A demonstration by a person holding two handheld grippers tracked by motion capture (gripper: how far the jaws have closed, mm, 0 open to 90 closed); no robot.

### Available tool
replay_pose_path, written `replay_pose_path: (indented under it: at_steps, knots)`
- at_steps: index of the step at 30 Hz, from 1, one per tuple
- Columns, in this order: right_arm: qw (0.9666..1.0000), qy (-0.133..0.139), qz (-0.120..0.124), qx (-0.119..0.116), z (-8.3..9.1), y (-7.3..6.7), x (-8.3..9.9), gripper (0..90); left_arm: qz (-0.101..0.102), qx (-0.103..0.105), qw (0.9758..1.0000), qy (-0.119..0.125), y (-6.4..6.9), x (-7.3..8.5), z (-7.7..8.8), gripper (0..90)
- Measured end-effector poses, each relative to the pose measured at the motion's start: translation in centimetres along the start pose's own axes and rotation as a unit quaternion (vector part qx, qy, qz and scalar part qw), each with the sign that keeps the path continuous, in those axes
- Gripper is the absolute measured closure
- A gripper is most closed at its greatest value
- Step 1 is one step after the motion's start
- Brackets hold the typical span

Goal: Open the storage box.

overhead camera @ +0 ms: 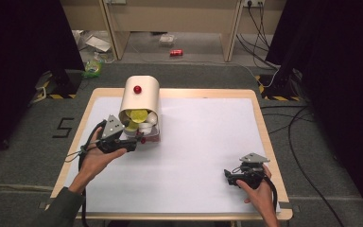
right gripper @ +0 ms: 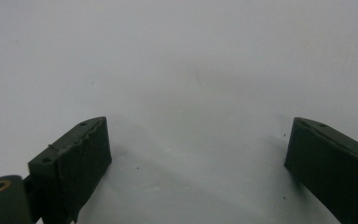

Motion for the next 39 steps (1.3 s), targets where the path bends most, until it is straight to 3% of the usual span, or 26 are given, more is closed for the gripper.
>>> replay_pose_path:
  at_steps: [7,11,27,39]
  knots:
    - [1.0000,0.000,0.000,0.000,0.0,0.0,0.0,6.9,-0.001,0.000,1.0000,-0.006,0.1,0.2,0.4,36.2]
    - [1.0000,-0.001,0.000,0.000,0.0,0.0,0.0,6.9,-0.019,-0.005,0.9998,-0.003,0.2,0.3,0.6,36.2]
    - [1.0000,0.000,0.000,0.001,0.0,0.0,0.0,6.9,-0.027,-0.004,0.9996,0.001,1.1,1.2,1.8,38.1]
    - [1.0000,0.000,0.001,0.001,0.0,0.0,0.0,6.9,-0.046,-0.031,0.9984,-0.006,1.8,1.9,2.6,39.2]
Point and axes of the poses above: each handheld gripper's, and its own axes: z roughly backward along the jaws, x roughly out of its underside, y roughly to its right, the point moved 10 cm from there along -z, roughly forward along the jaws, and after that the axes turned 12 degrees about -x, right-handed, at the moved point
